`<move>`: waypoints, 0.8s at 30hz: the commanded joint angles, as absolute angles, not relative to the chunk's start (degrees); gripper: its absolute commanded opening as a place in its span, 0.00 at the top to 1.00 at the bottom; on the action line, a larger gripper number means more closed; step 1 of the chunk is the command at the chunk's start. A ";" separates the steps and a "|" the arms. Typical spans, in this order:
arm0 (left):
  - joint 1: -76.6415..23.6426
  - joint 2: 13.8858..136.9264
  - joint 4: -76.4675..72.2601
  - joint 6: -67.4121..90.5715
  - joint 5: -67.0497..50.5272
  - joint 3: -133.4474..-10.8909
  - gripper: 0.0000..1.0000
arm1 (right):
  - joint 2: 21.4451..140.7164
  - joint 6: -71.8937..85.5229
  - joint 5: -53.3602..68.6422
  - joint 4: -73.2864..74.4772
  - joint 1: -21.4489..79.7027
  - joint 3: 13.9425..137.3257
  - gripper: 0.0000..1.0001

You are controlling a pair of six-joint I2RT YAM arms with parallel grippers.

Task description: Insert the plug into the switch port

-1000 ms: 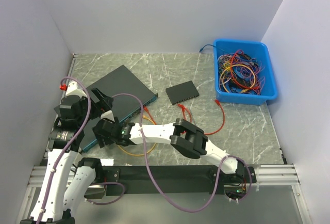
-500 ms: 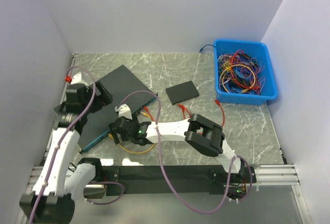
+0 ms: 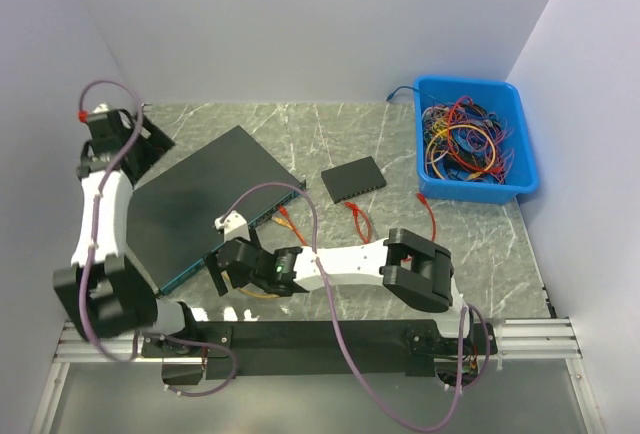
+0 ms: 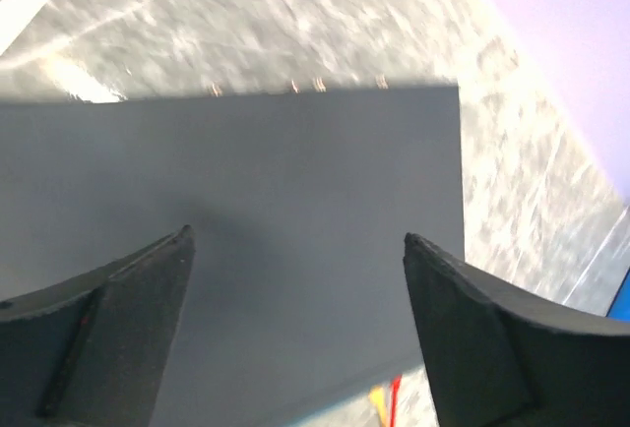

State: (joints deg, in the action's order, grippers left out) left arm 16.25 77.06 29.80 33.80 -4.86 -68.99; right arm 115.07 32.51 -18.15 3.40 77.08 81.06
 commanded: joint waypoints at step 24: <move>27.07 114.34 34.10 32.17 -10.02 -86.14 0.31 | 121.02 30.41 -16.17 3.16 77.17 85.08 0.32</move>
State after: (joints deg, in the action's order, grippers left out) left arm 26.81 114.10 32.25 33.52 -10.96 -87.29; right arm 120.44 31.22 -15.57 3.64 77.36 82.00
